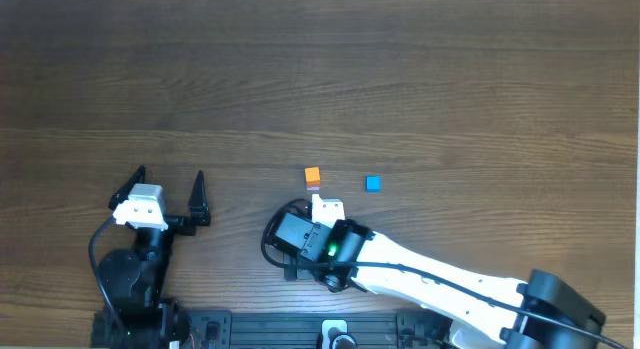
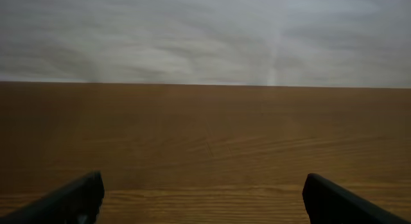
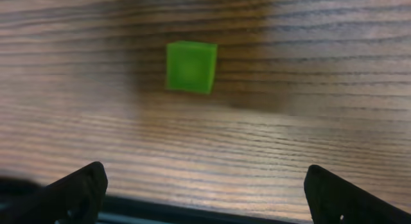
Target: Stack Cubes
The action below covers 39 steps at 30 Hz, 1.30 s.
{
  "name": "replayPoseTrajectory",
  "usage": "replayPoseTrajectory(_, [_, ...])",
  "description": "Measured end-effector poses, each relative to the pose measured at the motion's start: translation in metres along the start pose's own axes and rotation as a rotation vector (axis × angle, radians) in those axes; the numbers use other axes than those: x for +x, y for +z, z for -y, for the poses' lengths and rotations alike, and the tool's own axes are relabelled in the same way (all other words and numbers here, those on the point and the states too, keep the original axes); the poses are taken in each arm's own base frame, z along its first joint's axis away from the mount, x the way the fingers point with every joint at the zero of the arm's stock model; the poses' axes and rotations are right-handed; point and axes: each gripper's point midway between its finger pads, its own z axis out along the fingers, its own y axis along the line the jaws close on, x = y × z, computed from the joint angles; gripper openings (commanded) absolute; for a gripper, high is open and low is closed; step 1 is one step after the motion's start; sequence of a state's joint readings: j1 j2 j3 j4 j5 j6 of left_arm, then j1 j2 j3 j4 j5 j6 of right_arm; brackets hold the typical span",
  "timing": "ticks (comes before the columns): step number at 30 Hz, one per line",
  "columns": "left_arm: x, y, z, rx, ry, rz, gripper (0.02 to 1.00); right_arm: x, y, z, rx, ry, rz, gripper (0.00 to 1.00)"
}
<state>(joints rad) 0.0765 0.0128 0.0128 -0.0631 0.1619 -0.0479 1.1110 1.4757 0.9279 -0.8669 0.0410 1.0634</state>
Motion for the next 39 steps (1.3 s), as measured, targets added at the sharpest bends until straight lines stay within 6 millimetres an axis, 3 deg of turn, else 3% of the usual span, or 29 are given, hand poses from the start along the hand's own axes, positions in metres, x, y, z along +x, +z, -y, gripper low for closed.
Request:
replayPoseTrajectory(13, [0.0, 0.0, 0.0, 0.0, 0.0, 0.0, 0.998, -0.007, 0.033, 0.002, 0.076, 0.063, 0.004, 0.895])
replayPoseTrajectory(25, [0.0, 0.0, 0.0, 0.0, 0.0, 0.0, 1.0, -0.02, 0.044, 0.001, 0.101, 0.064, 0.068, 0.873])
replayPoseTrajectory(39, [0.0, 0.0, 0.0, 0.0, 0.0, 0.0, 1.0, -0.026, 0.049, -0.002, 0.098, 0.067, 0.094, 0.737])
